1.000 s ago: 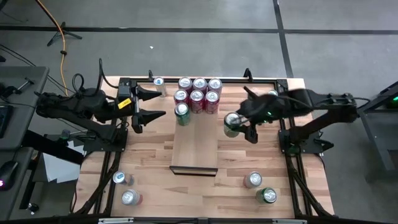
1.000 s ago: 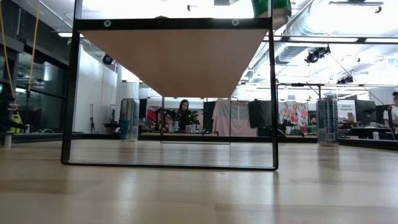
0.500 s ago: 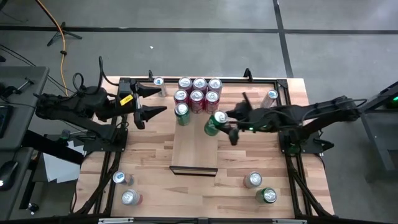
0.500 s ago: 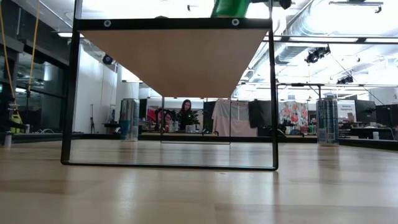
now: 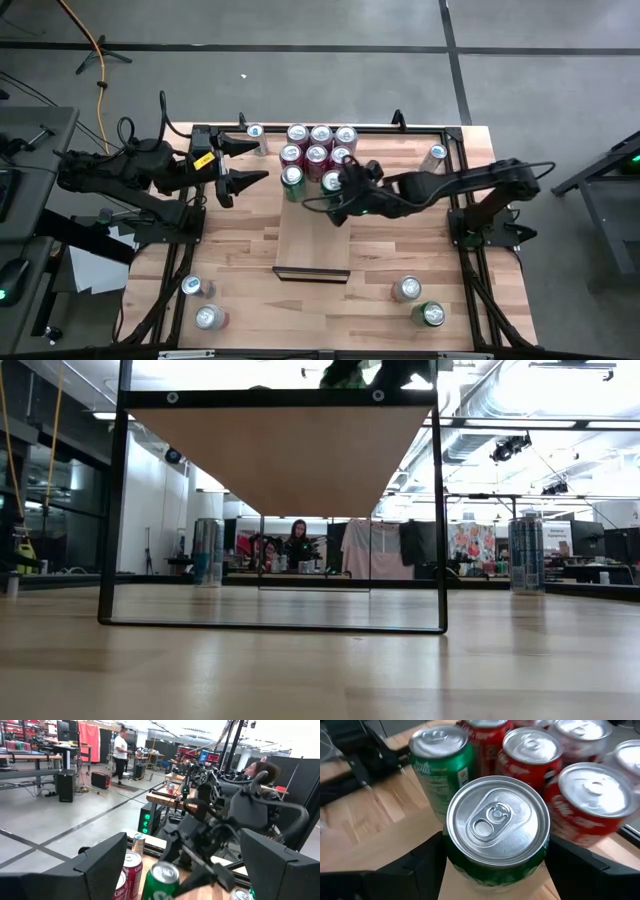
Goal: Place canned beverage on shelf
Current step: Put the top left green soda can on the shelf
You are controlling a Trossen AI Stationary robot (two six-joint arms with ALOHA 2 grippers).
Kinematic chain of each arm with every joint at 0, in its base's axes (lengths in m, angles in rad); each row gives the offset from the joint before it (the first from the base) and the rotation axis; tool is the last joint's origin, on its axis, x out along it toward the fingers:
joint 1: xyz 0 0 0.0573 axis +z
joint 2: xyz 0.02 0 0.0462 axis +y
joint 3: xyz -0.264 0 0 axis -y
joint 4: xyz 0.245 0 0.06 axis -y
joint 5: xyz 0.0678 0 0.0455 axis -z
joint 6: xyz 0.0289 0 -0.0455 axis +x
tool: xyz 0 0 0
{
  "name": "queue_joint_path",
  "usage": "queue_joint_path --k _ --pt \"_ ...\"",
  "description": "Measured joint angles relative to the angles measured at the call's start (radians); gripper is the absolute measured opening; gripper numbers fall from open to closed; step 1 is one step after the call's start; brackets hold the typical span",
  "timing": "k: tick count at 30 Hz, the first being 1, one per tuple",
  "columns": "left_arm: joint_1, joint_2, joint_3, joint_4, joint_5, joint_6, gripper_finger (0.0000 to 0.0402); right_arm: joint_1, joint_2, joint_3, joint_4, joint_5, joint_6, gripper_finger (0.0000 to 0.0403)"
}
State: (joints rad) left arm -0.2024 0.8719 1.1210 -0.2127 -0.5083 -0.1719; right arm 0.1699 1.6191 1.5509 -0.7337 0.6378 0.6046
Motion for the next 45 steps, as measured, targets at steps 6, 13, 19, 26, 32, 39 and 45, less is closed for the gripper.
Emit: queue_joint_path --k 6,13,19,26,32,39,45 --pt "0.000 0.000 0.000 -0.001 0.000 0.000 0.0317 0.000 0.065 0.067 -0.068 0.007 0.046 0.0280" --pt "0.000 0.000 0.000 -0.010 0.000 0.000 0.0317 0.000 0.076 0.057 -0.080 0.005 0.099 0.0280" --pt "0.000 0.000 0.000 -0.010 0.000 0.000 0.0317 0.001 0.073 0.021 -0.052 0.024 0.140 0.0280" --pt "0.000 0.000 0.000 -0.016 0.000 0.000 0.0317 0.001 0.074 0.013 -0.032 0.053 0.132 0.0298" --pt "0.000 0.000 0.000 -0.028 0.000 -0.007 0.0317 0.000 0.075 0.012 -0.024 0.047 0.128 0.0303" --pt "0.000 0.000 0.000 -0.029 0.000 -0.008 0.0317 0.000 0.075 0.011 -0.021 0.041 0.093 0.0304" --pt "0.000 0.000 0.000 -0.029 0.000 -0.008 0.0317 0.000 0.076 0.011 -0.021 0.041 0.090 0.0305"
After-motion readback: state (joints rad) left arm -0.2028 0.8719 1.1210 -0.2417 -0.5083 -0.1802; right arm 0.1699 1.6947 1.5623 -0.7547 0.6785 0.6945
